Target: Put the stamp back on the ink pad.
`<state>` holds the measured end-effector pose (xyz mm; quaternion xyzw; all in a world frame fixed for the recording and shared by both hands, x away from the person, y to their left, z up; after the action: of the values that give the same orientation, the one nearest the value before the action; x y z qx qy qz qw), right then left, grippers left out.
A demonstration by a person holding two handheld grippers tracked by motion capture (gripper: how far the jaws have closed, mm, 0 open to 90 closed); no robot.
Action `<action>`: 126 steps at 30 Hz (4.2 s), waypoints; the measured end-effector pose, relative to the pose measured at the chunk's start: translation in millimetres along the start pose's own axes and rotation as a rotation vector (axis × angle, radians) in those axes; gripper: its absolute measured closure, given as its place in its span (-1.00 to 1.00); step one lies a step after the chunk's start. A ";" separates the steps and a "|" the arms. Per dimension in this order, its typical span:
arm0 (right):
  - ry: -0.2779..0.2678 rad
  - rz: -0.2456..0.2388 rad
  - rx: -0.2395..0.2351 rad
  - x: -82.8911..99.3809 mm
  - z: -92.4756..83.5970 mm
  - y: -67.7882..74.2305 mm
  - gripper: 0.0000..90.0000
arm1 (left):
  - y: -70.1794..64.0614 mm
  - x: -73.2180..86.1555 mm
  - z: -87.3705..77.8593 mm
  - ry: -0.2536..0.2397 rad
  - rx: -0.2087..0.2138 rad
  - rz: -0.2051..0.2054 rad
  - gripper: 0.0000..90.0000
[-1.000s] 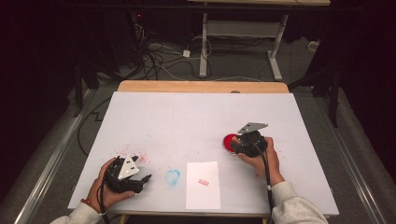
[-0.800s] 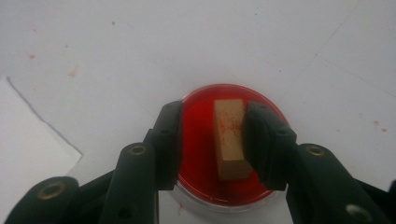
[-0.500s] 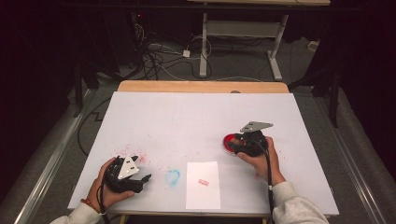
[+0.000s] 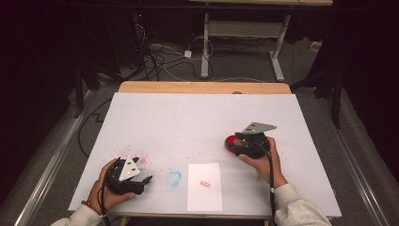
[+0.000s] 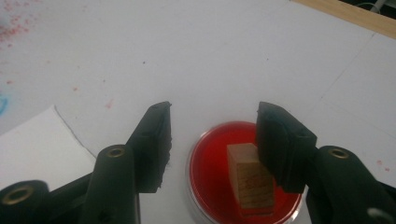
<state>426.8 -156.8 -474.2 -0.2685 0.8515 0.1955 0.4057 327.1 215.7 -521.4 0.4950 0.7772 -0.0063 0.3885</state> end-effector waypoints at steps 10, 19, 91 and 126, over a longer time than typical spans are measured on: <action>-0.036 -0.007 -0.059 0.7 -4.1 5.6 0.42 | 0.4 -0.2 1.0 0.002 -0.001 -0.003 -0.54; 0.010 0.053 -0.070 7.7 1.0 -4.6 0.71 | -0.4 -0.9 1.8 0.004 0.001 -0.001 -0.51; -0.175 -0.151 0.247 25.3 -100.3 -9.5 -0.42 | 1.5 -2.5 -1.5 -0.016 -0.001 -0.007 -0.51; -0.125 -0.105 0.288 97.2 -112.0 -24.4 -0.52 | 2.3 -7.2 -0.9 -0.029 -0.008 -0.004 -0.52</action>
<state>325.0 -266.5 -487.7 -0.2389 0.8286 0.0661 0.5020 329.8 211.7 -515.5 0.4918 0.7724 -0.0113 0.4018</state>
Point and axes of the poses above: each handheld gripper's, and its own axes: z roughly forward along the jaws, x roughly out of its underside, y roughly to its left, the point moved 5 cm from there along z, roughly forward along the jaws, and after that the axes turned 11 degrees about z, right-handed, at the moved point
